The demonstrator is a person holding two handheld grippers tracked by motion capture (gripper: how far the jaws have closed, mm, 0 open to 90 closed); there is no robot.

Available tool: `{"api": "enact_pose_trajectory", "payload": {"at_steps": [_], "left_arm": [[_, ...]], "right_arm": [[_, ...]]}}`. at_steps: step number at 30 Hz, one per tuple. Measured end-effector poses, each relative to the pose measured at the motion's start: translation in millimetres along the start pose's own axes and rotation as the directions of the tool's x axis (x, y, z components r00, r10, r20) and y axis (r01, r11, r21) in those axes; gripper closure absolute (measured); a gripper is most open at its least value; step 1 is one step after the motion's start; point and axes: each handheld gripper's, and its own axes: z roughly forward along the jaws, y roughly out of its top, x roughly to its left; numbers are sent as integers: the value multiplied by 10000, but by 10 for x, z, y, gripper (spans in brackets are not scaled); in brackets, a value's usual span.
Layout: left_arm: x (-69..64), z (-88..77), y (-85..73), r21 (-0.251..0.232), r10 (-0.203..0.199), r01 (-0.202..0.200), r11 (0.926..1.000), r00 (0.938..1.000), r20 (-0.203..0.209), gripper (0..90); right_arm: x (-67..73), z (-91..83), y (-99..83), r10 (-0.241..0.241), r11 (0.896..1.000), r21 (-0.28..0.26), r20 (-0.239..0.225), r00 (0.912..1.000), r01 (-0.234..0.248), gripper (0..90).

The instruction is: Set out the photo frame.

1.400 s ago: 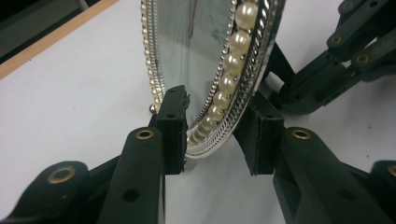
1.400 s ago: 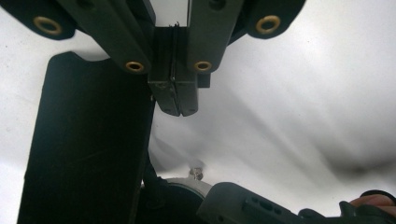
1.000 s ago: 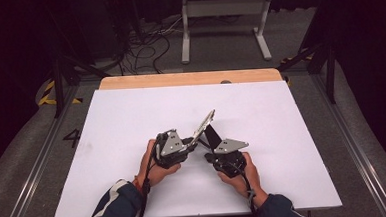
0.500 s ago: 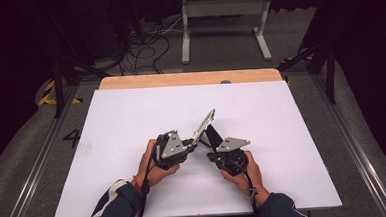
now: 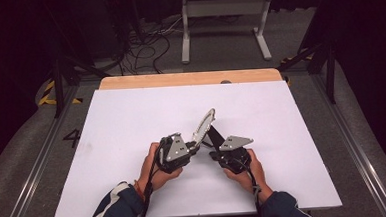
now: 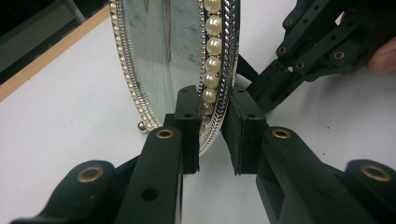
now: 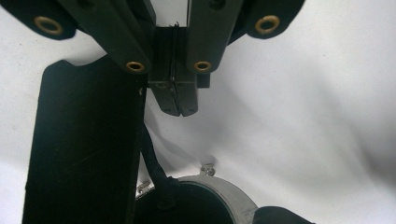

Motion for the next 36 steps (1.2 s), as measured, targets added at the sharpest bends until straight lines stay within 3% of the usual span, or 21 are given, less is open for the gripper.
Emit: {"api": "enact_pose_trajectory", "payload": {"at_steps": [5, 9, 14, 15, 16, 18, 21, 26, 36], "left_arm": [[5, 4, -9, -69, -45, 45, 10000, 10000, 9, 758], [3, 41, -31, -19, 140, -140, 9999, 9999, 63, 724], [31, 114, -67, 153, 2, -3, 9999, 10000, 31, 633], [52, 123, -80, 28, -152, 152, 9999, 9996, 217, 628], [78, 127, -99, -197, -463, 473, 9987, 9979, 458, 635], [93, 125, -108, -286, -518, 533, 9982, 9974, 508, 679], [101, 92, -106, -512, -410, 441, 9977, 9974, 592, 696], [74, 73, -86, -442, -159, 178, 9989, 9990, 412, 727], [-33, 52, -40, -283, -21, 28, 9996, 9997, 223, 738]], "right_arm": [[-5, 3, 1, -74, 10000, -9, 57, 10000, 74, 900], [-3, 2, 2, -40, 10000, -44, 36, 10000, 40, 900], [48, -13, 23, -121, 9998, -166, -92, 9999, 119, 900], [60, -14, 26, -148, 9998, -168, -108, 9998, 146, 900], [68, -13, 29, -194, 9997, -178, -114, 9997, 192, 900], [76, -13, 31, -182, 9997, -185, -117, 9998, 179, 900], [69, -13, 30, -174, 9997, -184, -70, 9998, 172, 899], [10, -19, 19, 27, 9999, -103, 159, 9999, -26, 900], [-25, -29, 13, 13, 10000, -14, 65, 10000, -13, 900]]}}
